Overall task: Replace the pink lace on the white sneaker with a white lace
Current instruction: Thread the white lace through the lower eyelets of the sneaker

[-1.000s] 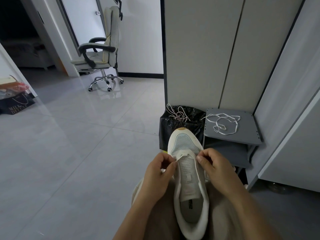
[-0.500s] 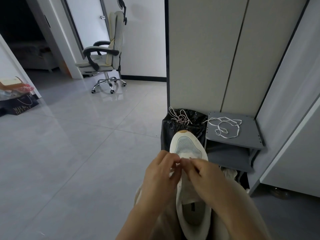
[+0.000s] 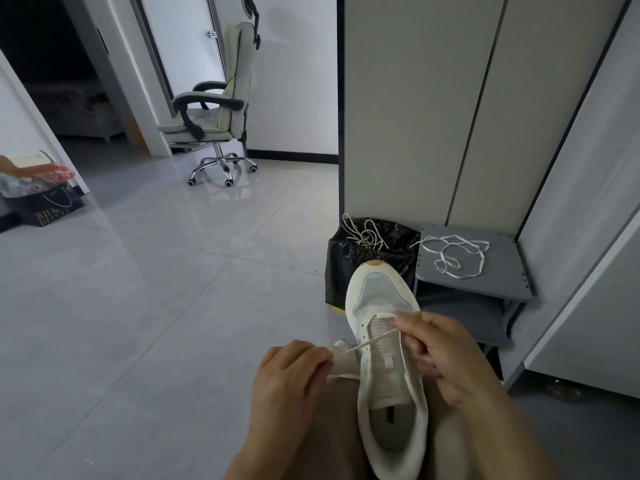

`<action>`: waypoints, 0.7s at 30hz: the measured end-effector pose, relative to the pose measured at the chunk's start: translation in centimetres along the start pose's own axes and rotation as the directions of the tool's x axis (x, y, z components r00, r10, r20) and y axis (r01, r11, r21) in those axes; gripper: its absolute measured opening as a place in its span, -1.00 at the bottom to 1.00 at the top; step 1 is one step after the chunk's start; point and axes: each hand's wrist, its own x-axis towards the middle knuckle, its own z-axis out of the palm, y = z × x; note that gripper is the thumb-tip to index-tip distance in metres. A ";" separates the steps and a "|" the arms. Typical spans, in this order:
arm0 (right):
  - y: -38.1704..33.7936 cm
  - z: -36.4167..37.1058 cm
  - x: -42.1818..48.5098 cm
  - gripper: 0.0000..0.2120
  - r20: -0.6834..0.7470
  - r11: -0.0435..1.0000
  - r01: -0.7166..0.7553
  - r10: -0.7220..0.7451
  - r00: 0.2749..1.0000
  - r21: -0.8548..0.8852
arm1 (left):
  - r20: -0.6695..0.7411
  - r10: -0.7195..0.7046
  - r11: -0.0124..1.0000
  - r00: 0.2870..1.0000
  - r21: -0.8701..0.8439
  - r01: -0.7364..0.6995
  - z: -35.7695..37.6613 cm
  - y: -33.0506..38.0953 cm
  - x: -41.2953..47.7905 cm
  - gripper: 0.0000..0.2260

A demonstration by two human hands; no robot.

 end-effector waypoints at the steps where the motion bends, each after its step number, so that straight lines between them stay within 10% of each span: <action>1: 0.3 0.0 0.0 -0.81 -0.026 0.992 0.046 -0.050 0.998 -0.114 | -0.025 -0.032 0.999 0.999 0.004 0.032 -0.3 -0.4 0.0 -0.91; 4: 0.9 1.0 -0.4 -0.91 -0.064 0.706 0.327 -0.466 0.882 -0.628 | -0.068 -0.033 0.999 0.997 -0.018 0.031 -0.9 -0.4 0.8 -0.93; 7: 0.7 2.4 -1.2 -0.77 0.311 0.425 0.635 -0.612 0.727 -0.645 | -0.075 0.100 0.994 0.992 -0.035 -0.103 -0.7 0.8 2.3 -0.96; 12: 0.9 1.7 -0.8 -0.82 0.211 0.450 0.678 -0.721 0.659 -0.581 | 0.006 0.145 0.987 0.989 -0.067 -0.144 -0.8 1.6 3.4 -0.96; 21: 0.7 -4.7 1.4 -0.94 -0.324 0.655 0.468 -0.727 0.606 -0.594 | 0.385 -0.229 0.796 0.894 -0.455 0.399 -2.1 2.1 2.4 -0.96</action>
